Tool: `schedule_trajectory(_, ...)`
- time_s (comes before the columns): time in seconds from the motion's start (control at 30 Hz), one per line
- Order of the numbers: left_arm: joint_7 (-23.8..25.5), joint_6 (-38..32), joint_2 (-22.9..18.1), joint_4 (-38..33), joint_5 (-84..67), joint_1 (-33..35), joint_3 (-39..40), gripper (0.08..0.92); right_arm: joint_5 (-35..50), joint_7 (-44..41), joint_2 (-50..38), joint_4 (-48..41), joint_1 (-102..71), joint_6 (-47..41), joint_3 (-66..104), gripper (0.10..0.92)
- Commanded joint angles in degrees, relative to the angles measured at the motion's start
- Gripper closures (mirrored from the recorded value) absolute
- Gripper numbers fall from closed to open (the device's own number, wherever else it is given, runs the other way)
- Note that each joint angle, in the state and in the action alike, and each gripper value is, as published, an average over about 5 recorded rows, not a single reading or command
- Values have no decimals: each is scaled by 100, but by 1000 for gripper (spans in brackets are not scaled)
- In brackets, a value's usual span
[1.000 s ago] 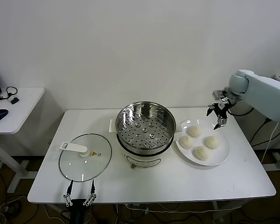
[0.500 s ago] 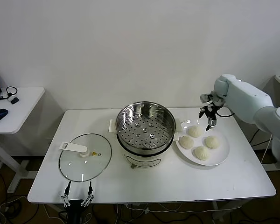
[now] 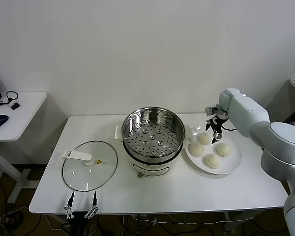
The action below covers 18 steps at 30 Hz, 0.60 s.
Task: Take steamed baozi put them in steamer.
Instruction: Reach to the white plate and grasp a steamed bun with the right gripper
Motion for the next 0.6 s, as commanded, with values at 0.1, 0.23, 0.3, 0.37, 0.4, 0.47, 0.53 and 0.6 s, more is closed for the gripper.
schedule_trajectory(0.1,-9,-33,11,54,52,-5,2,177,-798,165,299,-647,-138,104,911,203)
schedule_trajectory(0.23,-8,-56,21,58,76,9,2,177,-819,194,314,-692,-170,81,998,203)
schedule_trajectory(0.3,-8,-64,27,59,82,15,0,177,-822,210,323,-716,-183,74,1037,203)
schedule_trajectory(0.37,-8,-70,34,60,86,18,-3,177,-823,232,336,-731,-193,74,1077,203)
schedule_trajectory(0.4,-9,-74,37,62,88,19,-4,177,-822,244,342,-736,-197,76,1094,203)
schedule_trajectory(0.47,-9,-80,43,62,91,20,-7,177,-821,268,353,-741,-203,80,1124,203)
schedule_trajectory(0.53,-10,-85,46,60,95,22,-8,177,-821,283,362,-745,-208,82,1137,203)
schedule_trajectory(0.6,-10,-88,47,57,98,23,-9,177,-823,291,370,-747,-215,80,1146,203)
